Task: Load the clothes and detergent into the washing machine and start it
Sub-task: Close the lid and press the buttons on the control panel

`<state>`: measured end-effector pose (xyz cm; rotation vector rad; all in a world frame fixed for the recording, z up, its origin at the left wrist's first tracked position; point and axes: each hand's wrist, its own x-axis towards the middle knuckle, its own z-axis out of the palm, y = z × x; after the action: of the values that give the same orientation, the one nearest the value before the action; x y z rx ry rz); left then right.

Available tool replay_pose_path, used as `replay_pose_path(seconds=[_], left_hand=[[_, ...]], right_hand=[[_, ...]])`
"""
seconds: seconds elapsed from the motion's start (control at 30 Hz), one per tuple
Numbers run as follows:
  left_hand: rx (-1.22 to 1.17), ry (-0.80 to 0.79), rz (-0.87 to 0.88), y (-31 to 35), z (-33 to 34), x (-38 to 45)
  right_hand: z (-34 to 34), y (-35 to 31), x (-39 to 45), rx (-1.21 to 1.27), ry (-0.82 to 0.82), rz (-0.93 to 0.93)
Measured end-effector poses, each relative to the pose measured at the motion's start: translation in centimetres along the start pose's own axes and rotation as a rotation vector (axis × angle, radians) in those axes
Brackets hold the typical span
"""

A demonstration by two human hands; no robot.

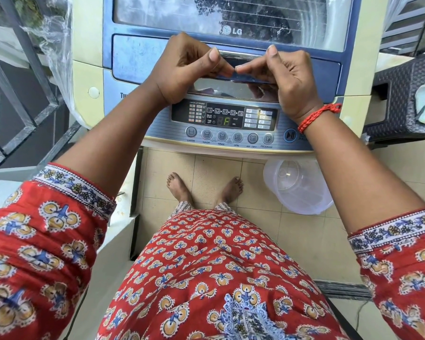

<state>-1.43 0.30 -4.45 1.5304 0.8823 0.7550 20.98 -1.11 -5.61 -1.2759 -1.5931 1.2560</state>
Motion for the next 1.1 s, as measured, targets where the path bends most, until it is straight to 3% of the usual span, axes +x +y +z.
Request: replay_pose_path(seconds=[1.1], left_hand=[[0.026,0.029,-0.023,0.04,0.09,0.03]], right_hand=[[-0.15,-0.05,-0.09,0.001,0.016,0.000]])
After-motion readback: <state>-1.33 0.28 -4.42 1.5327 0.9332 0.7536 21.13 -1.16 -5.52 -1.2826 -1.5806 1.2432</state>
